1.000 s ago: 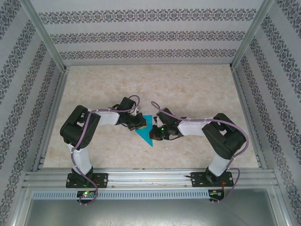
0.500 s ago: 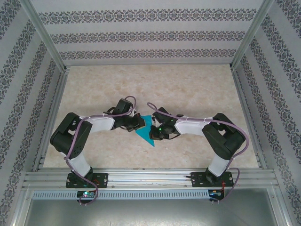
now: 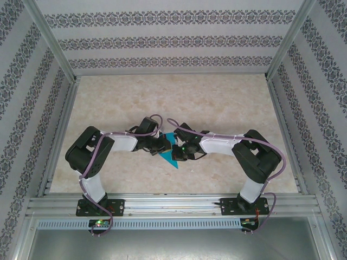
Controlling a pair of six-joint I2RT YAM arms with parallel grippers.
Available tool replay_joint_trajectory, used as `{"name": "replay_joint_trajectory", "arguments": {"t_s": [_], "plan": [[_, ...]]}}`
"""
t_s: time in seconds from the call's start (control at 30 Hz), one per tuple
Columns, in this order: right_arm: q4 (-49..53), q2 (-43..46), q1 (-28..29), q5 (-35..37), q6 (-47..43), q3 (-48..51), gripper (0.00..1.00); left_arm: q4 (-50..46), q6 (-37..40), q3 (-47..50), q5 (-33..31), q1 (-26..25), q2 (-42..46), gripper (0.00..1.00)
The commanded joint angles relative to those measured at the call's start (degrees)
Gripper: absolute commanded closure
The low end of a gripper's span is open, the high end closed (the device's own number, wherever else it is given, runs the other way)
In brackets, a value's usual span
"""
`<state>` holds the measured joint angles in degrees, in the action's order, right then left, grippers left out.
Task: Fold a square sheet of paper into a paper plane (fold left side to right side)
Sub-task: Fourth fold the wing at the center of the table.
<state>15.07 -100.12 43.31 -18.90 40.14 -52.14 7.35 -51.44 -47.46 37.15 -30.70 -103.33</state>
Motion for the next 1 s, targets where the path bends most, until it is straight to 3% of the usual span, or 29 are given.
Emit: {"name": "replay_joint_trajectory", "arguments": {"t_s": [0.0, 0.43, 0.97], "plan": [[10.9, -3.7, 0.3, 6.5, -1.5, 1.9, 1.0, -0.3, 1.9, -1.6, -2.1, -0.4, -0.8, 0.95], [13.6, -4.6, 0.6, 7.2, -2.4, 1.8, 1.0, -2.0, 4.1, -1.3, -4.7, 1.8, -3.2, 0.96], [15.4, -5.6, 1.0, 7.5, -3.1, 1.0, 1.0, -5.5, 8.7, -5.6, -3.1, 8.9, -6.2, 0.96]]}}
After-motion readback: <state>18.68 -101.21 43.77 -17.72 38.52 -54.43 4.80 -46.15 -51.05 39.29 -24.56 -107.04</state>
